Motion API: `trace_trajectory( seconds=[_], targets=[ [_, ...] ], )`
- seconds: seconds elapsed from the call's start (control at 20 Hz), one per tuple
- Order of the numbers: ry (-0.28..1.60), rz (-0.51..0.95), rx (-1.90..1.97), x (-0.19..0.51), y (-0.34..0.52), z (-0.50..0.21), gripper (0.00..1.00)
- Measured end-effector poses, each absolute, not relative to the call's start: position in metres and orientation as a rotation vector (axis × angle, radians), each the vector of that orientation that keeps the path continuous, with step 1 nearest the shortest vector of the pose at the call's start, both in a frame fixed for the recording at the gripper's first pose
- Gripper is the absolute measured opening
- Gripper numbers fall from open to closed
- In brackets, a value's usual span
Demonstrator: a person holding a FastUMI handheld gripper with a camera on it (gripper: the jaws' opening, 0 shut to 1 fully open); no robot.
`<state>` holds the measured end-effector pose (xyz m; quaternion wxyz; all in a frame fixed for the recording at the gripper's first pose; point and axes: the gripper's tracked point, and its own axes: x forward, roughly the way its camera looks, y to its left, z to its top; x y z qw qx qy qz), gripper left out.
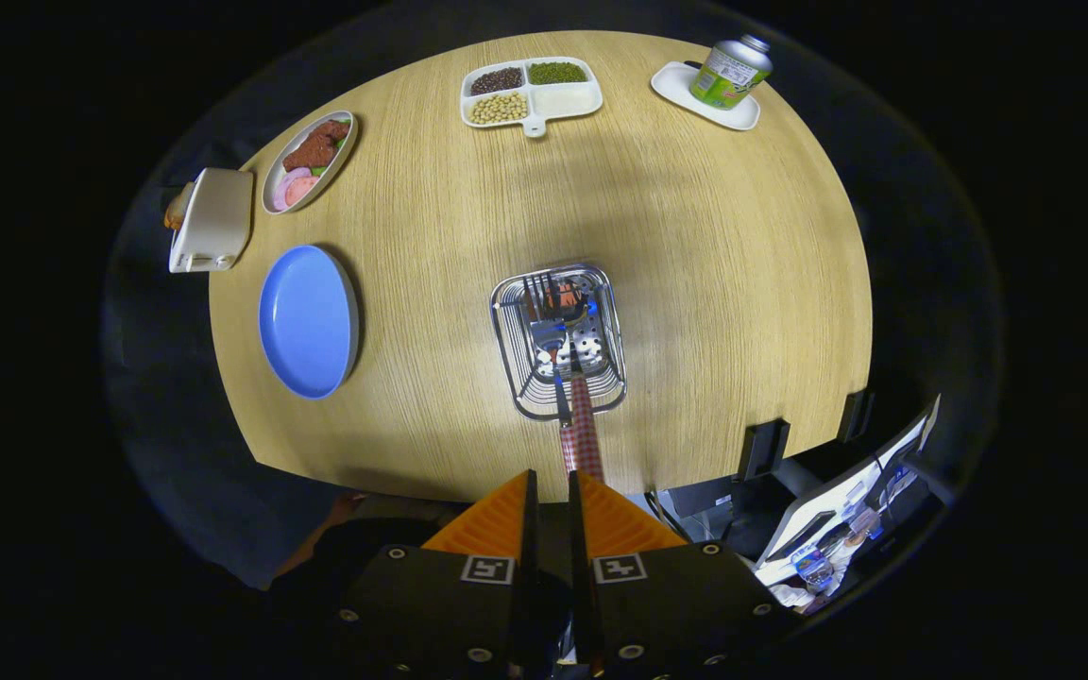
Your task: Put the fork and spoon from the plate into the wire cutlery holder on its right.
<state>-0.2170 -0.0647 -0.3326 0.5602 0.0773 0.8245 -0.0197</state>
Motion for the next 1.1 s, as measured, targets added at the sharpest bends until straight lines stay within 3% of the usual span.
trace_trajectory(
  seconds=[0.15, 0.35, 0.5, 0.7, 1.1],
  targets=[
    [1.879, -0.049, 0.221, -0.211, -0.062, -0.326, 0.17],
    [1.691, -0.048, 0.28, -0.184, -0.063, -0.315, 0.32],
    [1.529, -0.068, 0.321, -0.16, -0.069, -0.301, 0.57],
    [1.295, -0.101, 0.309, -0.125, -0.089, -0.277, 0.77],
    [0.766, -0.137, 0.285, -0.059, -0.13, -0.193, 0.83]
  ],
)
